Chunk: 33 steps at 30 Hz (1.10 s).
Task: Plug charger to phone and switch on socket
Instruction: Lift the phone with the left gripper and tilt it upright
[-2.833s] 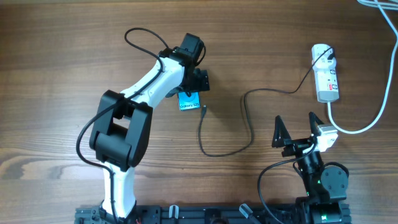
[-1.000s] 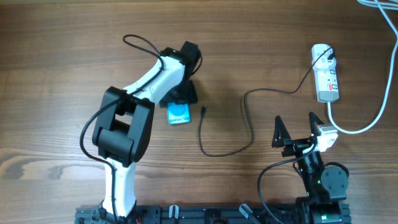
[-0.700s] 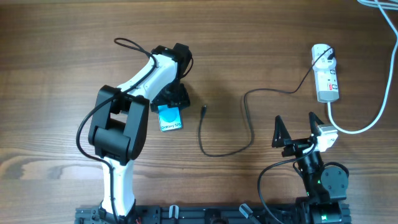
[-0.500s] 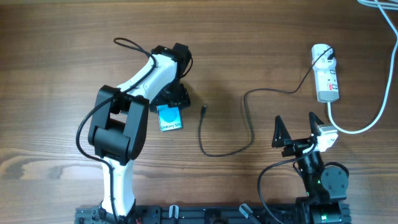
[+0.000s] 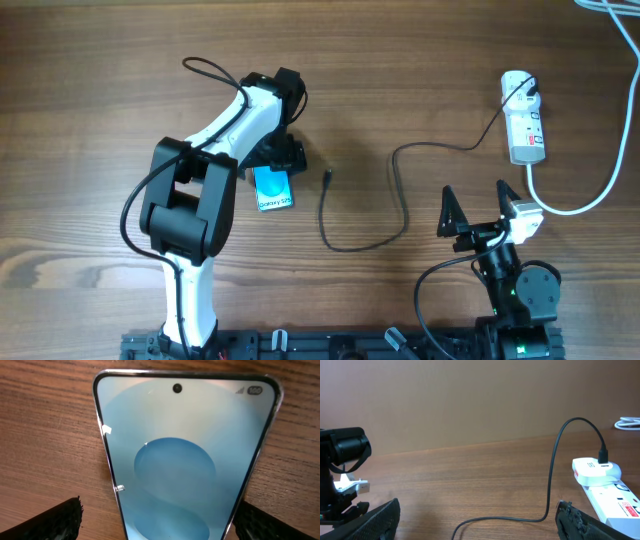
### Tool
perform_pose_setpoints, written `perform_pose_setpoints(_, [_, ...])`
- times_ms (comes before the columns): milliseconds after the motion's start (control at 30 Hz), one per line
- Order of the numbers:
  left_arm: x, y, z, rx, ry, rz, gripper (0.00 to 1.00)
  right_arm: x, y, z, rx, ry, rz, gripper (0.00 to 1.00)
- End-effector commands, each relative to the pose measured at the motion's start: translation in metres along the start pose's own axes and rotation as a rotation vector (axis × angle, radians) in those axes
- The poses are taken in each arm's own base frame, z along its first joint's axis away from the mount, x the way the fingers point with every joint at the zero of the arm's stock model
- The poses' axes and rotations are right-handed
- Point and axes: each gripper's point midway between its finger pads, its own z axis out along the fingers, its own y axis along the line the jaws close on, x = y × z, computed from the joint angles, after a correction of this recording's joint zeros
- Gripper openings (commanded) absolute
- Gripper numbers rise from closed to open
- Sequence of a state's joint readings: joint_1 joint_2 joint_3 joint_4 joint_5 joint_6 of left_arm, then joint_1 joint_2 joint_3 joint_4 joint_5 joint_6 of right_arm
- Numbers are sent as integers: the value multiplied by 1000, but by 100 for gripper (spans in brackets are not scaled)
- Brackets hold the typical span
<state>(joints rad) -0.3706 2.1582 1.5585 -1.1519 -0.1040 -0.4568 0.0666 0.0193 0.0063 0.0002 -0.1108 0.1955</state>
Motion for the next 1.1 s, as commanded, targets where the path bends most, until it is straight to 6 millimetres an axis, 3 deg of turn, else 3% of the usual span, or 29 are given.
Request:
perform_pose_setpoints(0, [-5,5,20,-11,20,10,100,-4,-3,-1,14,-19,-13,100])
perform_pose_setpoints(200, [-11,-11,17,210,81,-60,100,-4,-3,-1,14,-19,-13,100])
perform_pose_setpoints(333, [-19,-9,10,255,60,-83,100,-4,-3,-1,14,-19,-13,100])
perform_pose_setpoints(500, [-24,-7,-15,284,-4,-83,100,-4,-3,-1,14,-19,-13,100])
perform_pose_setpoints(633, [-19,-1,-40,300,-37,-83,94,-4,-3,-1,14,-19,-13,100])
perform_pose_setpoints(733, [-20,2,-66,331,-103,-83,100,-4,-3,-1,14,-19,-13,100])
perform_pose_setpoints(867, [-17,2,-68,330,-93,-80,100,-4,-3,-1,14,-19,-13,100])
perform_pose_setpoints(1067, [-27,-2,-70,351,-136,-81,100,-4,-3,-1,14,-19,-13,100])
